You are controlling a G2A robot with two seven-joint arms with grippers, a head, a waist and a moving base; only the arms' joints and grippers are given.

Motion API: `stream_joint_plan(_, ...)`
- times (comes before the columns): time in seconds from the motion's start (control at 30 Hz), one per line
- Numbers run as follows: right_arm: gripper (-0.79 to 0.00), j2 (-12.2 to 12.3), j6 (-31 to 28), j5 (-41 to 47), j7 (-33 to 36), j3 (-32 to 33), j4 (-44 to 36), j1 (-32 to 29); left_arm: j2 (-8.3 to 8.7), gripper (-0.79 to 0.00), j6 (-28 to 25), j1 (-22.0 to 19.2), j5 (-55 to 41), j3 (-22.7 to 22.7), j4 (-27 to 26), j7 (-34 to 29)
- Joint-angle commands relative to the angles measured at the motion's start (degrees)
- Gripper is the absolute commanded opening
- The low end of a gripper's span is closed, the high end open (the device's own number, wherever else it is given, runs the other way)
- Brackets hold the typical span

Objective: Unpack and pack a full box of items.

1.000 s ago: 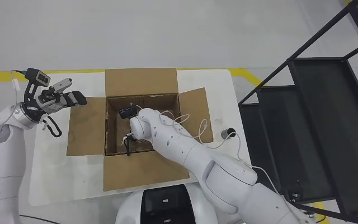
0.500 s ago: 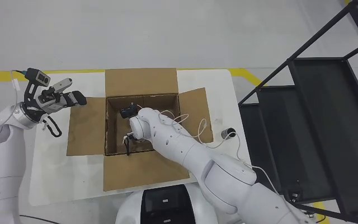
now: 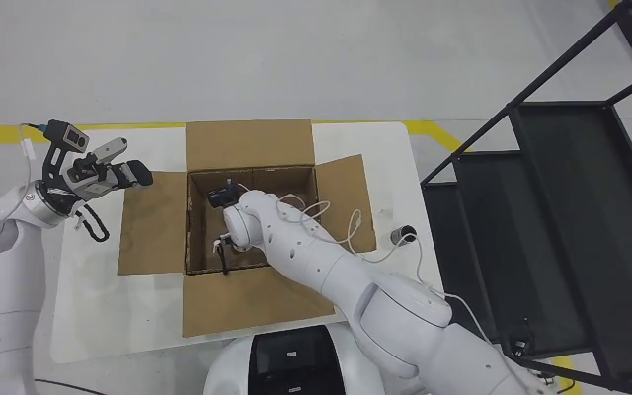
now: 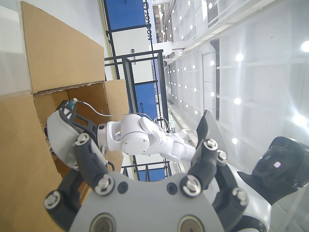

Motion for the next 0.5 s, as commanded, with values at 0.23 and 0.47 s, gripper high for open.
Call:
stream_joint_plan(0.23,-0.785,1.1,1.8,-1.7,-0.4,2.0,-2.6,-0.7,0.00,0.000,0.0,0.0,0.0,0.0,0.0,0.0)
stream_joint_plan(0.47,-0.631,1.0,2.4,-2.4,-0.7,2.4,-1.6,-1.1,0.00,0.000,0.0,0.0,0.0,0.0,0.0,0.0)
